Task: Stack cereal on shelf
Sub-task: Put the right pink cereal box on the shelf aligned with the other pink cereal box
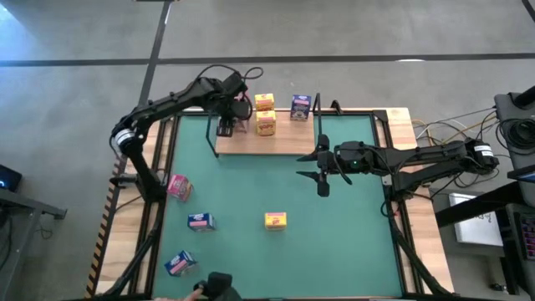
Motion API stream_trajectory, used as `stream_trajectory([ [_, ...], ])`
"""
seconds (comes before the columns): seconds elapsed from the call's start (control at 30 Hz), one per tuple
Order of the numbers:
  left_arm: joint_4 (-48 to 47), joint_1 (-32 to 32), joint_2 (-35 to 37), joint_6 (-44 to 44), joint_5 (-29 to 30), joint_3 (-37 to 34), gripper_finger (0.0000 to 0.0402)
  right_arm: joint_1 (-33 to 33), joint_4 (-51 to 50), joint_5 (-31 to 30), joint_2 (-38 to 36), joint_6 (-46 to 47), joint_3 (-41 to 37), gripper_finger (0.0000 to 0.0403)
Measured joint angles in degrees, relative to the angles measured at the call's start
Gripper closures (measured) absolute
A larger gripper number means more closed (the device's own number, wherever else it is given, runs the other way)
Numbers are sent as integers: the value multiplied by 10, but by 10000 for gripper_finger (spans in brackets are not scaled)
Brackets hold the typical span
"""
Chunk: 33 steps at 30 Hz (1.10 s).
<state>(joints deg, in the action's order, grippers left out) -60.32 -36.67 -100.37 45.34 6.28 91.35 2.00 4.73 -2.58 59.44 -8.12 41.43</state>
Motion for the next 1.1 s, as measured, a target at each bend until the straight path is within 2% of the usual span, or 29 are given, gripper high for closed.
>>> stream_trajectory([
  [0.33,-17,-9,-18,-11,-12,9,242,0,-1,0,0,0,0,229],
  [0.57,-82,-9,-15,-45,-26,34,242,0,-1,0,0,0,0,229],
  [0.7,-73,-9,-14,-45,-52,43,242,0,-1,0,0,0,0,229],
  [1.1,-82,-10,-17,-54,-55,42,242,0,-1,0,0,0,0,229],
])
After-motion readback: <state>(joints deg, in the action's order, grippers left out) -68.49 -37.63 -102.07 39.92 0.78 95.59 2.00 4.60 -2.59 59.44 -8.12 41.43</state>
